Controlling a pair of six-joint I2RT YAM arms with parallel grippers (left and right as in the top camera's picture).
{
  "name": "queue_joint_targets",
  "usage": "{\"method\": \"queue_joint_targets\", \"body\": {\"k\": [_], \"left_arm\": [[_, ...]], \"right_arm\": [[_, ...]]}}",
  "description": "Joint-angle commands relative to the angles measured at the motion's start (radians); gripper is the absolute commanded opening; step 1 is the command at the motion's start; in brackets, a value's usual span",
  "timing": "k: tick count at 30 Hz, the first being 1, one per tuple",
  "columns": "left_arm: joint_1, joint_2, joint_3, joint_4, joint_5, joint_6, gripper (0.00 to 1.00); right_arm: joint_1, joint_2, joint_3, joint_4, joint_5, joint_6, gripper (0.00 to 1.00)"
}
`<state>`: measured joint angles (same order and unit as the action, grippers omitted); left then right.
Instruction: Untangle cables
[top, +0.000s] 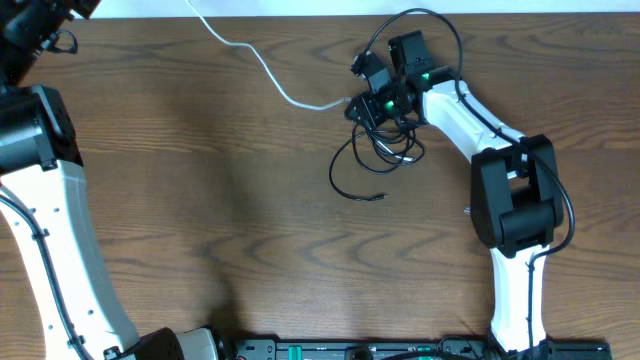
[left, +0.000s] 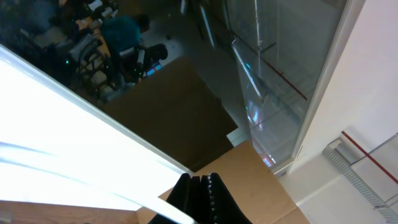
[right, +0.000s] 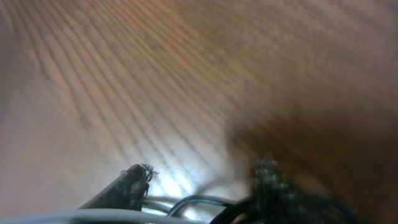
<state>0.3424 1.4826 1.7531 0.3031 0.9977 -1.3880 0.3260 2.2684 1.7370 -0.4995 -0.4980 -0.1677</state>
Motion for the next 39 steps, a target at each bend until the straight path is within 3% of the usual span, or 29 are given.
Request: {"method": "queue_joint_targets", "body": {"k": [1, 4, 6, 13, 15, 18, 20, 29, 34, 39], "left_arm": [[-0.001, -0.020, 0.032, 0.009, 0.020, 0.000, 0.07], [-0.001, -0.019, 0.032, 0.001, 0.020, 0.037, 0.07], [-0.002, -0.019, 0.032, -0.043, 0.020, 0.095, 0.07], [-0.002, -0.018, 0.031, -0.340, -0.005, 0.334, 0.07], [-0.002, -0.018, 0.031, -0.433, -0.024, 0.421, 0.07], [-0.002, -0.018, 0.031, -0.545, -0.025, 0.534, 0.07], [-0.002, -0.018, 0.031, -0.634, -0.022, 0.612, 0.07], [-0.027, -0.018, 0.031, -0.961, -0.030, 0.891, 0.07], [-0.139, -0.018, 0.031, -1.142, -0.233, 1.007, 0.08], [-0.284, -0.018, 0.031, -1.209, -0.399, 1.081, 0.08]], "right_arm": [[0.009, 0.003, 0.002, 0.017, -0.010, 0.029, 0.09], [0.007, -0.029, 0.005, 0.013, -0.011, 0.099, 0.01], [0.002, -0.072, 0.011, -0.010, -0.011, 0.128, 0.01], [0.003, -0.343, 0.037, -0.120, -0.009, 0.155, 0.01], [0.004, -0.426, 0.038, -0.122, -0.002, 0.216, 0.01], [-0.001, -0.536, 0.038, -0.179, 0.170, 0.475, 0.01], [-0.003, -0.581, 0.037, -0.224, 0.241, 0.539, 0.01], [0.003, -0.604, 0.037, -0.410, 0.304, 0.526, 0.01], [0.002, -0.604, 0.037, -0.484, 0.278, 0.489, 0.01], [0.002, -0.604, 0.037, -0.523, 0.278, 0.453, 0.01]]}}
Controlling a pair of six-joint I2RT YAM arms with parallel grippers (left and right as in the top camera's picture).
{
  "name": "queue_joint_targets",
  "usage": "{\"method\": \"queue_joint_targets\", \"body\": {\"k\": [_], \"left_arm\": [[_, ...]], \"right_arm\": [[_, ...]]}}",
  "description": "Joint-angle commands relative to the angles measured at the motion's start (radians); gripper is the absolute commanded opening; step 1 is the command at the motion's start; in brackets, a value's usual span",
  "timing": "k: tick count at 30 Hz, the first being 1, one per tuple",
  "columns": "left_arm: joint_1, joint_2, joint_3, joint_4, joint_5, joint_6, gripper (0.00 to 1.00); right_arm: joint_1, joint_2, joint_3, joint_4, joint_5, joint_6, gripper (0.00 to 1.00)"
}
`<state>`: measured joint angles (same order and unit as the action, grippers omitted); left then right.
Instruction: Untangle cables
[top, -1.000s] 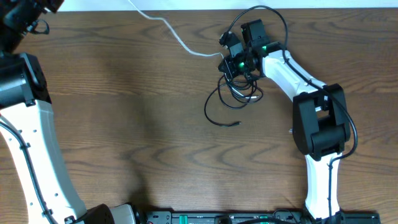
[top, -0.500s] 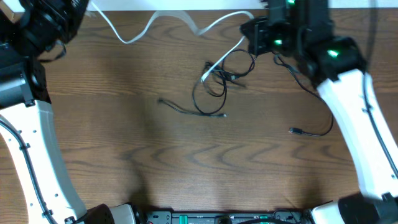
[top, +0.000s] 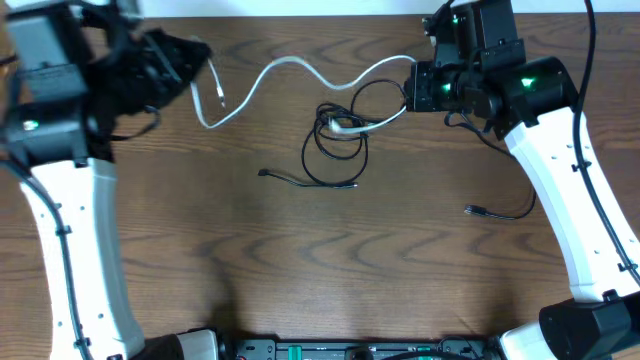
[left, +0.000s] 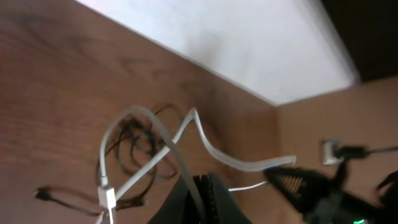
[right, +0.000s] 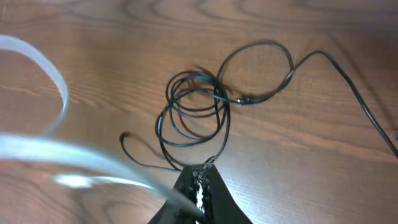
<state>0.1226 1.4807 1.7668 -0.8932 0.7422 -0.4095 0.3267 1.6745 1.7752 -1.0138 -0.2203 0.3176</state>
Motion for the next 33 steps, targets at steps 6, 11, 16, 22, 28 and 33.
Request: {"method": "queue_joint_targets", "body": {"k": [6, 11, 16, 22, 28, 33], "left_arm": [[-0.206, 0.003, 0.015, -0.080, -0.258, 0.106, 0.08], [-0.250, 0.042, -0.018, -0.118, -0.256, 0.089, 0.07], [-0.286, 0.117, -0.043, -0.108, -0.175, 0.042, 0.07], [-0.298, 0.217, -0.043, -0.101, -0.166, -0.263, 0.08], [-0.312, 0.326, -0.043, -0.114, -0.139, -0.405, 0.07], [-0.314, 0.390, -0.043, -0.116, -0.102, -0.549, 0.08]], "right_arm": [[0.001, -0.009, -0.003, -0.043, -0.080, -0.142, 0.01], [-0.003, 0.009, -0.005, -0.069, -0.196, -0.303, 0.01], [-0.021, 0.039, -0.005, -0.070, -0.372, -0.371, 0.01], [-0.003, 0.115, -0.005, -0.055, -0.465, -0.387, 0.01], [-0.002, 0.203, -0.005, -0.043, -0.599, -0.387, 0.01], [0.036, 0.243, -0.005, 0.002, -0.663, -0.386, 0.01]]}}
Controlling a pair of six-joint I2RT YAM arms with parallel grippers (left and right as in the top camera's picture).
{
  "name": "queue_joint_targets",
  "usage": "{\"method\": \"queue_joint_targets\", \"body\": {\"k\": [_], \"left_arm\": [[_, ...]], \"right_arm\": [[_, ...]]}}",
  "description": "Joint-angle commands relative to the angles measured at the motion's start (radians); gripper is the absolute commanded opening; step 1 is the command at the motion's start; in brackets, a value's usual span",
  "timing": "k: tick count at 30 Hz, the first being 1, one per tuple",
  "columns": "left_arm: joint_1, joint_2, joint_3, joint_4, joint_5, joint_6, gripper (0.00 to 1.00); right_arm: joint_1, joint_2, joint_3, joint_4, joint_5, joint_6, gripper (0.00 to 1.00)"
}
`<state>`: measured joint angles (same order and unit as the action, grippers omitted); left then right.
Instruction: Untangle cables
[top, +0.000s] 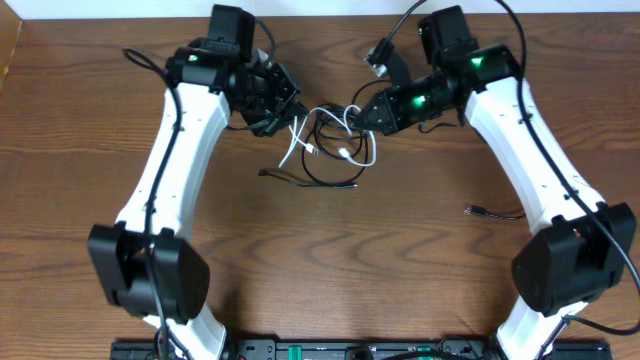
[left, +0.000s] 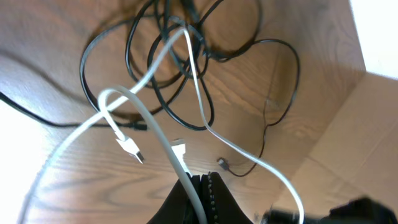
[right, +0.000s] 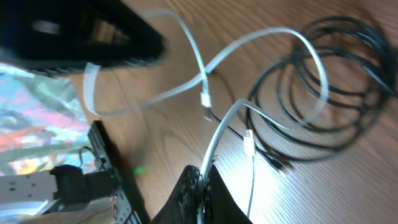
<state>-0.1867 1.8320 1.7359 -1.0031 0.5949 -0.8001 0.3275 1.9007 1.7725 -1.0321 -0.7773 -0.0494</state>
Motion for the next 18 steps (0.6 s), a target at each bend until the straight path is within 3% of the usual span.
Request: {"method": "queue_joint_targets", "body": {"k": [1, 6, 10, 18], "left_arm": [[-0.005, 0.048, -0.013, -0.006, 0.050, -0.191, 0.08], [-0.005, 0.076, -0.013, -0.006, 0.053, -0.370, 0.07], [-0.004, 0.076, -0.013, -0.005, 0.053, -0.489, 0.07], [-0.004, 0.076, -0.013, 0.004, 0.052, -0.556, 0.08]], "right_arm": [[0.045, 0.021, -0.002, 0.026, -0.118, -0.019, 0.01], [0.094, 0.053, -0.002, 0.087, -0.132, 0.038, 0.01], [0.112, 0.077, -0.002, 0.153, -0.132, 0.127, 0.09], [0.113, 0.082, -0.002, 0.235, -0.128, 0.257, 0.19]]}}
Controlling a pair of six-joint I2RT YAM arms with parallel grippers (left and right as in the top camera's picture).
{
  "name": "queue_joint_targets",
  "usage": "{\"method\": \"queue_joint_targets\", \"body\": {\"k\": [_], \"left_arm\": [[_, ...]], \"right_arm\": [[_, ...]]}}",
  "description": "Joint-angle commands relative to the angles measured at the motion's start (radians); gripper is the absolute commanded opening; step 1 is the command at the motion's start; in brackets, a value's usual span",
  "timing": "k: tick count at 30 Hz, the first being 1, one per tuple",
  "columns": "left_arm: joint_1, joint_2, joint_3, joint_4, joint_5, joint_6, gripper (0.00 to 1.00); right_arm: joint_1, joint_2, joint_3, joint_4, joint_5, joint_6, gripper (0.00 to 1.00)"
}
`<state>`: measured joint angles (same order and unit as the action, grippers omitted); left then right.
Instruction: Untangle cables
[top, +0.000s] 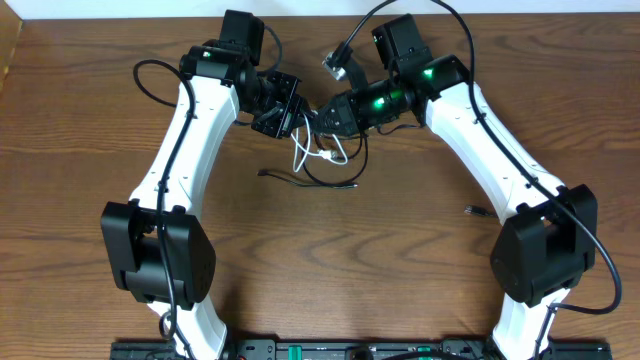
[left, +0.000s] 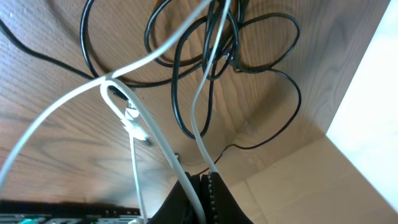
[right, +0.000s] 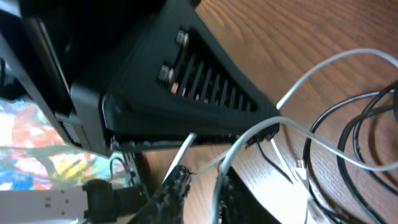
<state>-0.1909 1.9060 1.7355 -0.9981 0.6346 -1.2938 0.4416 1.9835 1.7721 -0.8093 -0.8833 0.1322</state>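
A white cable (top: 303, 150) and a black cable (top: 332, 182) lie tangled at the table's far middle. My left gripper (top: 284, 110) is shut on the white cable (left: 149, 124), which runs out between its fingers (left: 202, 180) over the black loops (left: 180, 81). My right gripper (top: 330, 112) is right beside the left one. Its fingers (right: 202, 177) stand slightly apart, with the white cable (right: 323, 62) running along the inner side of the right finger. The left gripper's black body (right: 186, 81) fills the right wrist view.
A loose black plug end (top: 266, 173) lies left of the tangle. Another black cable tail (top: 472, 210) lies on the wood at the right. The wooden table (top: 330, 270) stretches toward the front edge, where a black rail (top: 350, 350) runs.
Both grippers have drawn closer until they almost touch over the tangle. My right gripper's fingers, then pressed together on the white cable, now show a gap. The left stays shut on it.
At first the right gripper was down at the tangle while the left arm was far off, pointing away. Then each gripper held the white cable stretched wide above the black loops. Later both came in over the tangle with the cable slack, and now they are nearly touching.
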Motion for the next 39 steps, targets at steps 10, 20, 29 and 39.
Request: {"method": "queue_joint_targets", "body": {"k": [10, 20, 29, 39], "left_arm": [[0.001, 0.002, -0.012, 0.053, 0.012, -0.104, 0.08], [0.013, 0.002, -0.012, 0.084, 0.000, -0.103, 0.08], [0.023, 0.002, -0.012, 0.088, 0.001, -0.108, 0.08], [0.023, 0.002, -0.012, 0.088, 0.002, -0.126, 0.08]], "right_arm": [[-0.003, -0.001, -0.002, 0.022, -0.007, 0.099, 0.38], [-0.070, -0.001, -0.002, -0.010, -0.034, 0.076, 0.40], [-0.056, -0.001, -0.002, 0.000, -0.097, 0.047, 0.43], [0.018, -0.001, -0.002, 0.094, -0.016, 0.179, 0.41]]}}
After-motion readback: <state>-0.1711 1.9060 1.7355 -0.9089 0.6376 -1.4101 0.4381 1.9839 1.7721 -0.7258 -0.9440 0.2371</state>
